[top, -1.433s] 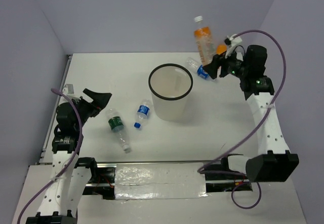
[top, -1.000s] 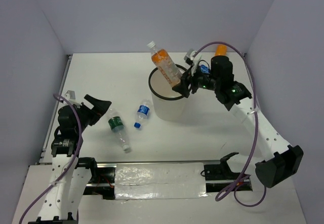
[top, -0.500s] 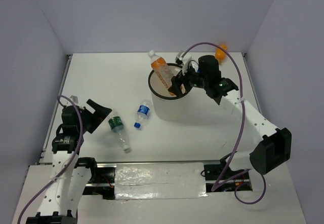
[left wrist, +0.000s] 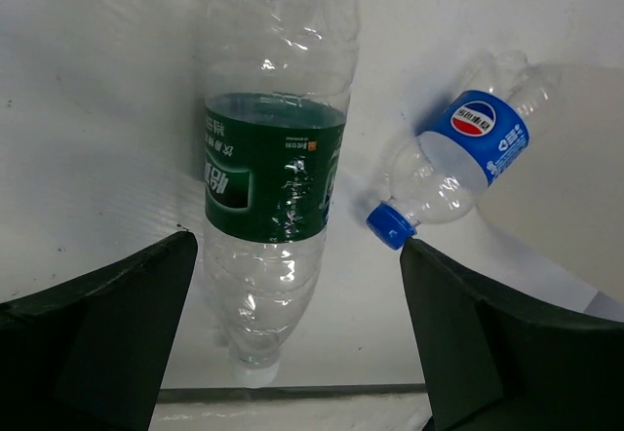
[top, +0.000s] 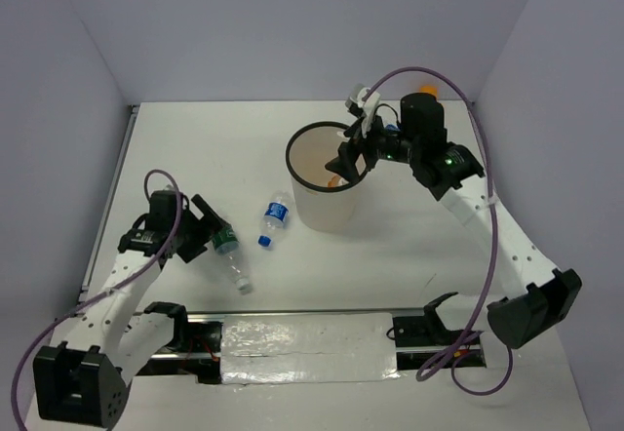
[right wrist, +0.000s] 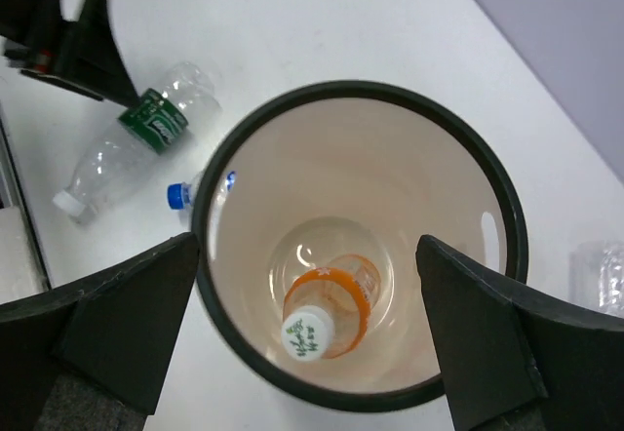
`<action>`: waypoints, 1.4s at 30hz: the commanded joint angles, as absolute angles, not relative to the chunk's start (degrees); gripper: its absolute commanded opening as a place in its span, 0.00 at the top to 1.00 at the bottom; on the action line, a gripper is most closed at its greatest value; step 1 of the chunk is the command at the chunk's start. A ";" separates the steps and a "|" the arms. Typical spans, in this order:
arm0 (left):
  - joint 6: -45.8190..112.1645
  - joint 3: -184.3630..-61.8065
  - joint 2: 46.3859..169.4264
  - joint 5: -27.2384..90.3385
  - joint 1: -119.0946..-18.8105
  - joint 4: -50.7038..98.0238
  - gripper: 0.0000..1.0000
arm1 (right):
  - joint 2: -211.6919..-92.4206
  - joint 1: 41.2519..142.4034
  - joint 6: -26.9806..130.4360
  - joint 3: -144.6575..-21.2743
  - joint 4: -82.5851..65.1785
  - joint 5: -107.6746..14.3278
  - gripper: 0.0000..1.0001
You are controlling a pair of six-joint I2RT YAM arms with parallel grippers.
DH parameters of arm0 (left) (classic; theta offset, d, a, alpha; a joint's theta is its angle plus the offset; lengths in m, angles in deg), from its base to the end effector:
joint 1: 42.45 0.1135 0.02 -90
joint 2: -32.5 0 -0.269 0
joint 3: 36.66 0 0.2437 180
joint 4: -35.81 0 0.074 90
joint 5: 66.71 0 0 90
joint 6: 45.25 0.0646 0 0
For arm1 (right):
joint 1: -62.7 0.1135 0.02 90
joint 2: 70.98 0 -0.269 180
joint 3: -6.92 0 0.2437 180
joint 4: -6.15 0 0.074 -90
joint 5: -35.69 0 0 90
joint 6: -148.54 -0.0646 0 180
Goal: Put the plastic bottles in the bin
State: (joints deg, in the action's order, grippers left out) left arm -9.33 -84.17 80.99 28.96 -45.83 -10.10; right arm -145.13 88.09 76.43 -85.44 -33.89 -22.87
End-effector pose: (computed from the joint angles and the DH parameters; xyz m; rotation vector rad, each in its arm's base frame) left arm 0.1792 -0.0170 0.2098 -1.0123 2.2494 -0.5754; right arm 0.2547 0.1582 0.4004 -1.0416 1.6399 0.6205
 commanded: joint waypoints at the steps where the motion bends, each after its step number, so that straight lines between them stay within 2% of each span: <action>1: -11.23 -87.83 84.69 24.00 -49.83 -11.31 0.01 | -139.89 88.63 80.25 -88.63 -39.30 -17.76 0.00; 10: -12.64 -93.54 103.50 10.91 -57.48 -13.07 0.01 | -131.89 86.87 78.85 -82.04 -38.96 -16.87 0.00; 13: -11.68 -95.03 109.22 8.88 -58.10 -12.55 0.04 | -130.22 85.21 77.97 -80.37 -38.43 -16.52 0.00; 15: -11.24 -95.73 111.42 8.09 -58.80 -11.41 0.10 | -129.34 84.15 77.62 -79.32 -38.17 -16.44 0.00; 16: -10.97 -95.83 111.69 7.82 -58.97 -10.88 0.14 | -129.07 83.71 77.53 -79.05 -38.08 -16.43 0.00; 17: -10.88 -96.00 111.69 7.73 -59.24 -10.53 0.26 | -128.81 83.18 77.09 -78.62 -37.90 -16.35 0.00; 19: -10.97 -96.18 111.17 6.95 -59.42 -9.56 0.42 | -128.11 81.87 76.74 -78.26 -37.64 -15.99 0.00; 20: -10.97 -96.27 110.03 6.77 -59.42 -9.38 0.56 | -127.93 81.43 76.21 -77.91 -37.47 -15.73 0.00; 22: -10.80 -96.88 107.58 6.24 -59.50 -9.56 0.68 | -127.49 79.84 75.60 -77.21 -37.11 -15.20 0.00; 23: -10.62 -97.06 106.43 5.98 -59.42 -9.73 0.79 | -127.23 79.32 75.33 -77.03 -36.94 -14.94 0.00; 24: -10.53 -97.49 105.11 5.80 -59.50 -9.99 0.82 | -127.14 78.70 75.16 -76.94 -36.85 -14.77 0.00; 28: -8.00 -102.06 95.12 7.28 -59.68 -10.53 0.88 | -126.96 74.41 74.45 -77.03 -36.41 -13.71 0.00; 33: -1.84 -108.20 86.04 20.28 -60.03 0.62 0.93 | -127.23 70.18 73.31 -76.59 -35.18 -12.66 0.00; 39: -0.69 -120.25 90.22 30.92 -61.87 14.42 0.98 | -127.23 67.63 73.04 -75.45 -34.47 -12.04 0.00; 42: -0.16 -124.73 94.88 31.73 -63.71 20.84 0.98 | -126.87 66.92 72.78 -74.66 -33.95 -12.30 0.00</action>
State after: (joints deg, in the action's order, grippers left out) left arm -2.03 -121.24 90.91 26.78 -62.18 10.94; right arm -128.36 67.74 73.57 -75.47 -36.77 -13.15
